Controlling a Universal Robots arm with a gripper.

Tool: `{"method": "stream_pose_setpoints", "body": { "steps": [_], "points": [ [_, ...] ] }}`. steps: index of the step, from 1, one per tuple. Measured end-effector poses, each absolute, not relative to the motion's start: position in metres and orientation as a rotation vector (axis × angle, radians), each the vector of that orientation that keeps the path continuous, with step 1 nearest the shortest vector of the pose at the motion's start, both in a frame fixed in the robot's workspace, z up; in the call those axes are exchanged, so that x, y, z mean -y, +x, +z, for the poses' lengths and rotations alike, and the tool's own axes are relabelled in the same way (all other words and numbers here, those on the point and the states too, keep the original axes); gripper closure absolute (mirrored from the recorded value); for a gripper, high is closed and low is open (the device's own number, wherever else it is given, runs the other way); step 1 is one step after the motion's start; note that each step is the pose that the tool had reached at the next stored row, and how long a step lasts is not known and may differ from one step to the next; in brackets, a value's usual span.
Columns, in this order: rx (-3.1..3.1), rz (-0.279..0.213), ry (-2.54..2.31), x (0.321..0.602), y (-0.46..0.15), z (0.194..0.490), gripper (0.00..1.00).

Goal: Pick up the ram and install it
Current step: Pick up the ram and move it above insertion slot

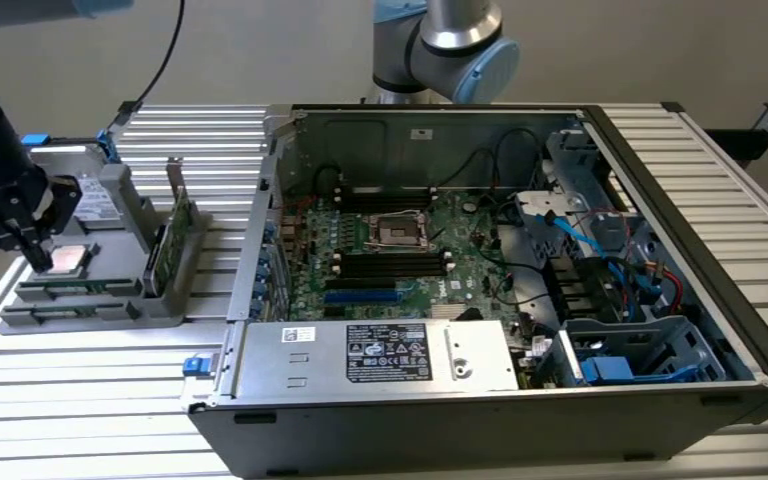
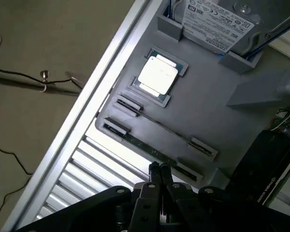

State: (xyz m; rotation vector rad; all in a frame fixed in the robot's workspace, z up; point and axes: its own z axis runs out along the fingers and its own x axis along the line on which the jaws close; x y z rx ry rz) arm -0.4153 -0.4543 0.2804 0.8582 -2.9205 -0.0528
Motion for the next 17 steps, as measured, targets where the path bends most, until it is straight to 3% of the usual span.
{"method": "stream_pose_setpoints", "body": {
  "steps": [17],
  "points": [
    [2.724, -0.06, 1.362, 0.4543, -0.4153, 0.2804, 0.9]
  ]
}}
